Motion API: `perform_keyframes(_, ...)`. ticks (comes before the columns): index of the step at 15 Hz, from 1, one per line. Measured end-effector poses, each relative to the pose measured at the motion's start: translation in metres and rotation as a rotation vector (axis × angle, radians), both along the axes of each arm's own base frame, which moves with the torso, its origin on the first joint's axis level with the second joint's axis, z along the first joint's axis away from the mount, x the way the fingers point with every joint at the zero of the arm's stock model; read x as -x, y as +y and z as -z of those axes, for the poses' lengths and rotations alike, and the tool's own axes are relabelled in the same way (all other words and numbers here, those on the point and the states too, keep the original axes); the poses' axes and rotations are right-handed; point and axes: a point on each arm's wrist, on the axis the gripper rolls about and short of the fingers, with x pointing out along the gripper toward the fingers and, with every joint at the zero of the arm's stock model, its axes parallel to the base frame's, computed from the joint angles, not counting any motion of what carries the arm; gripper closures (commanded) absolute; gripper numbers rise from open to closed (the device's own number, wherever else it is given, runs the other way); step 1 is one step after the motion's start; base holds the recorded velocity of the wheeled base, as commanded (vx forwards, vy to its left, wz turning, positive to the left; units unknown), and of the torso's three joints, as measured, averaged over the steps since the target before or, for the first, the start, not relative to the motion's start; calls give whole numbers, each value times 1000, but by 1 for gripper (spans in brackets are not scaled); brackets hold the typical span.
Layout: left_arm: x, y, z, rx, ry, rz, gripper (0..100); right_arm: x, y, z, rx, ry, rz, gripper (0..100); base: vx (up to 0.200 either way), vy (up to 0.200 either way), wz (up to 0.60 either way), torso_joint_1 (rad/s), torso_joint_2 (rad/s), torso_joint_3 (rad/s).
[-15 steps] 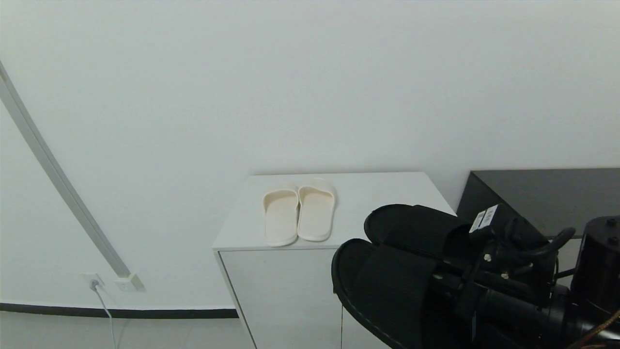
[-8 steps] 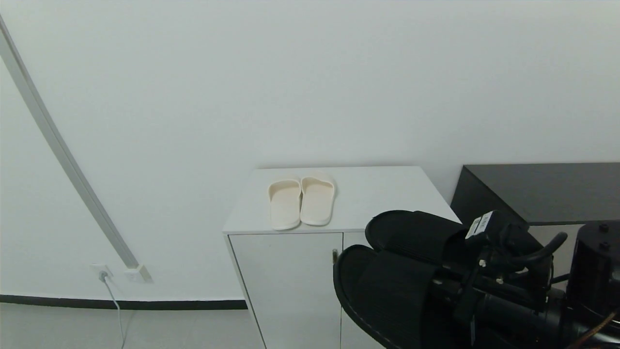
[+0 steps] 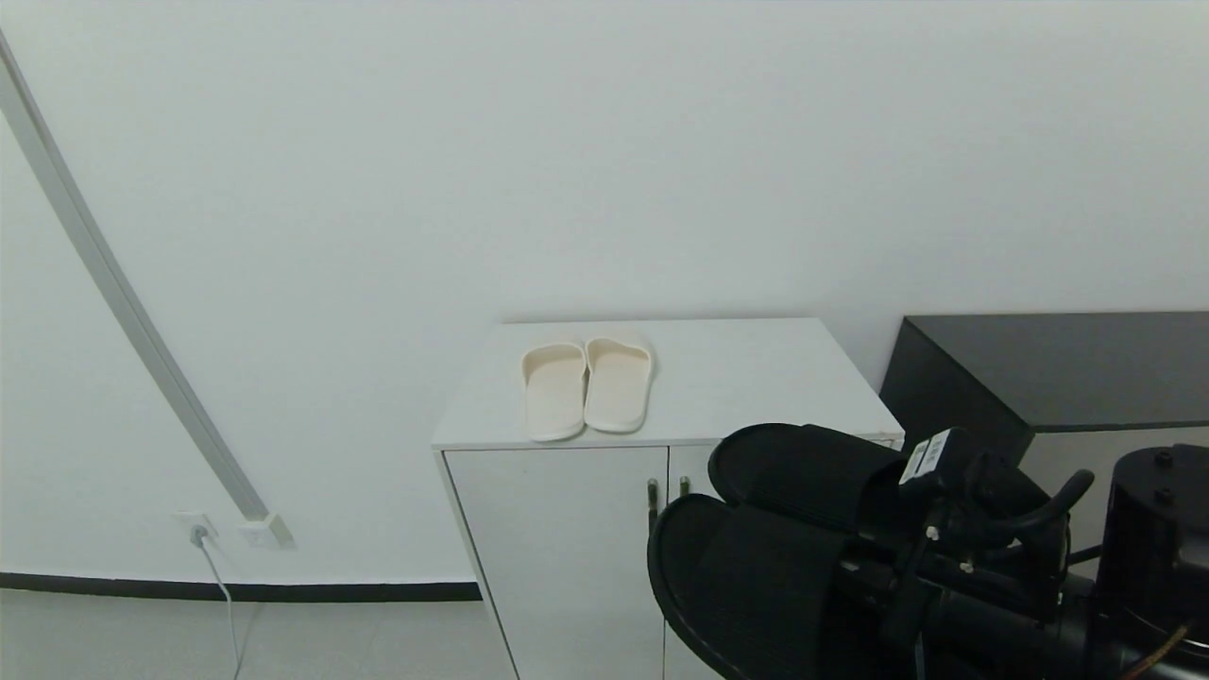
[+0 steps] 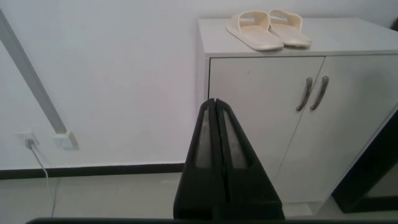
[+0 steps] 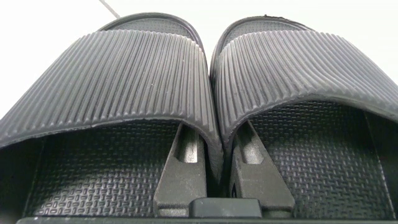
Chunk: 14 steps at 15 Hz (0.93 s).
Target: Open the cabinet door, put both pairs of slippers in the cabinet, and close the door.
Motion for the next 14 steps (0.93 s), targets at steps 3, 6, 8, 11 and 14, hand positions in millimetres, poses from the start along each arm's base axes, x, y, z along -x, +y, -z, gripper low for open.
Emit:
perform_keyframes(3,0,0,0,-1,1,2,100,0,0,1,4,3,1,100,0,0,0,-167,385,209)
perform_keyframes(6,0,0,0,1,1,2,0,0,0,2,7,6,1,100,0,0,0,-196,466,264)
perform_keyframes(8,0,0,0,1,1,2,0,0,0,3,10,9,1,100,0,0,0,-229,547,320)
perform_keyframes(11,0,0,0,2,1,2,0,0,0,4,12,11,1,100,0,0,0,-222,544,321)
perform_keyframes(14,0,0,0,3,1,2,0,0,0,5,15,13,1,100,0,0,0,-207,522,315)
